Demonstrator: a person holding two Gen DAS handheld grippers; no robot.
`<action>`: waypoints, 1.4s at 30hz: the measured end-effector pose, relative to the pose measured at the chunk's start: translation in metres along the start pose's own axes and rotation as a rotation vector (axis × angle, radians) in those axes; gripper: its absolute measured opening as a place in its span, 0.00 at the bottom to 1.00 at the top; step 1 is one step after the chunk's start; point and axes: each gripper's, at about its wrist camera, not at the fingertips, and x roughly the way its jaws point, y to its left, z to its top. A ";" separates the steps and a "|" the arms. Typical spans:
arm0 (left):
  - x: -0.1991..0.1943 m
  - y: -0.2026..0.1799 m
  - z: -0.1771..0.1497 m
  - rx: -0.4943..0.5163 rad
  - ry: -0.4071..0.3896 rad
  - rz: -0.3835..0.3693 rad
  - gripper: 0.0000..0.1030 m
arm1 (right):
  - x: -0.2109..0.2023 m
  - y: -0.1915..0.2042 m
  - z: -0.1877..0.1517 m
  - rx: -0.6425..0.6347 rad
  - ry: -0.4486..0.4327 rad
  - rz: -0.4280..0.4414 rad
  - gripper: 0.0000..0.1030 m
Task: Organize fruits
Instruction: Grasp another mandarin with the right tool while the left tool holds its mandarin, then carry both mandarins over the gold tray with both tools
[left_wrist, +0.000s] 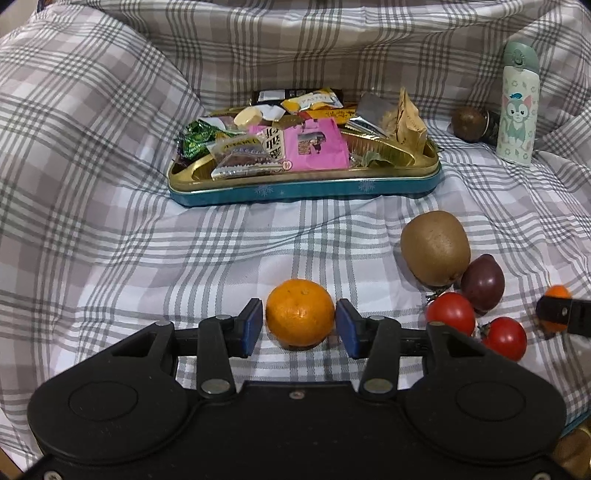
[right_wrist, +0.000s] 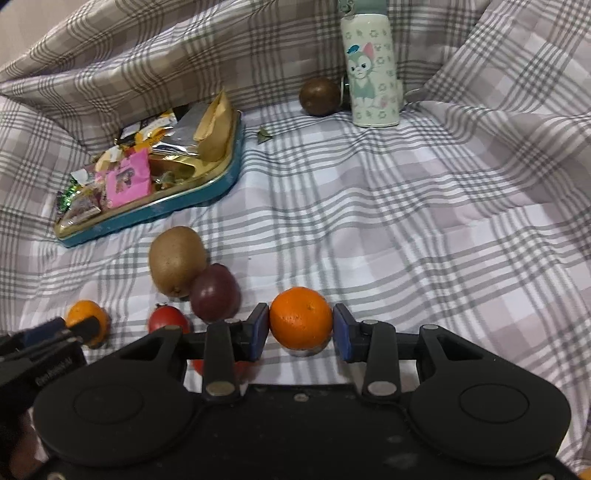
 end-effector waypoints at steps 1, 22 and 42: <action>0.002 0.001 0.000 -0.005 0.004 -0.002 0.53 | 0.001 0.000 -0.001 -0.006 0.002 -0.008 0.38; 0.024 0.004 0.008 -0.040 0.055 -0.020 0.50 | 0.016 0.014 -0.014 -0.095 -0.048 -0.108 0.39; -0.098 0.021 -0.029 -0.069 0.040 -0.066 0.50 | -0.106 0.004 -0.051 -0.076 -0.172 0.002 0.37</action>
